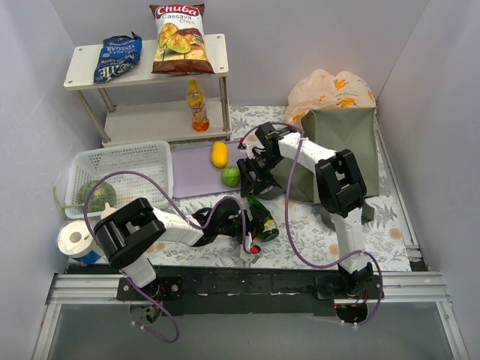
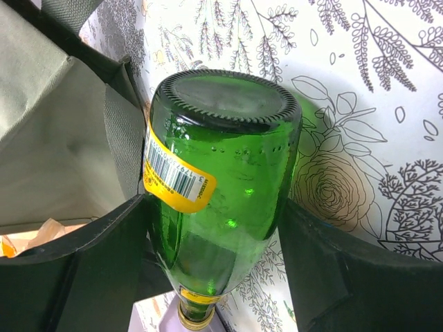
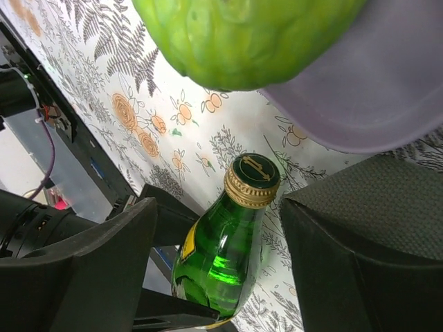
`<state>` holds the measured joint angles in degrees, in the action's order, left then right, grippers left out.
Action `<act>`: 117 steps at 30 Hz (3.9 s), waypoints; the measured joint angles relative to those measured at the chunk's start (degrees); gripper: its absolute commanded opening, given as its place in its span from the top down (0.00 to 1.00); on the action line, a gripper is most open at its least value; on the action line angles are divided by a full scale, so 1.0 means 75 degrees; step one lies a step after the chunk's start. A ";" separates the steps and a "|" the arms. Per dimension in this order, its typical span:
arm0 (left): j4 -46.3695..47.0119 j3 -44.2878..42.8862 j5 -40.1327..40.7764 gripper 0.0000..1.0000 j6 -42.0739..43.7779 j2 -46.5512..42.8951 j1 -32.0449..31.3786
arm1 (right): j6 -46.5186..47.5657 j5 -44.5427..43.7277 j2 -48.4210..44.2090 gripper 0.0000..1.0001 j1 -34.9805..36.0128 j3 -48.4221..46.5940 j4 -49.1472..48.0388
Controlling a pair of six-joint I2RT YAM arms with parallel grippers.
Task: Untie the knot of the grocery bags and take out the mixed food
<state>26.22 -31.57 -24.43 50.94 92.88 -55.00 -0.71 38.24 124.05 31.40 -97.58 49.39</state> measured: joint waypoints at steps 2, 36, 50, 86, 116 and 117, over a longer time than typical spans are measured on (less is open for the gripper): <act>0.0012 0.0000 0.0009 1.00 -0.0029 0.0000 -0.0003 | 0.0050 -0.0079 0.0012 0.37 0.0076 0.0006 0.0015; -0.2189 -0.0568 0.1964 0.02 -0.7740 -0.4054 -0.0055 | 0.0880 -0.0093 -0.2483 0.99 -0.0204 0.1378 -0.1958; 0.0038 0.0976 0.2028 0.02 -1.2639 -0.3171 0.0463 | -0.0504 -0.0012 -0.5954 0.99 -0.0219 0.6432 -0.7309; 0.6228 0.1265 0.0673 0.04 -1.2904 0.1314 0.0510 | -0.0868 -0.0828 -0.7746 0.99 0.0326 0.9127 -1.0672; 0.0682 -0.0481 0.0589 1.00 -1.1648 -0.1976 0.0595 | 0.0356 -0.3034 -0.8259 0.02 -0.0373 0.3978 -0.5893; 0.0391 -0.0673 0.0950 1.00 -1.1631 -0.2157 0.0603 | 0.0356 -0.3147 -0.8303 0.02 -0.0530 0.3946 -0.5840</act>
<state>29.15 -36.62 -17.30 -36.29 76.71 -50.48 1.96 14.63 61.78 27.42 -67.99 5.58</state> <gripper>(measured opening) 0.672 0.984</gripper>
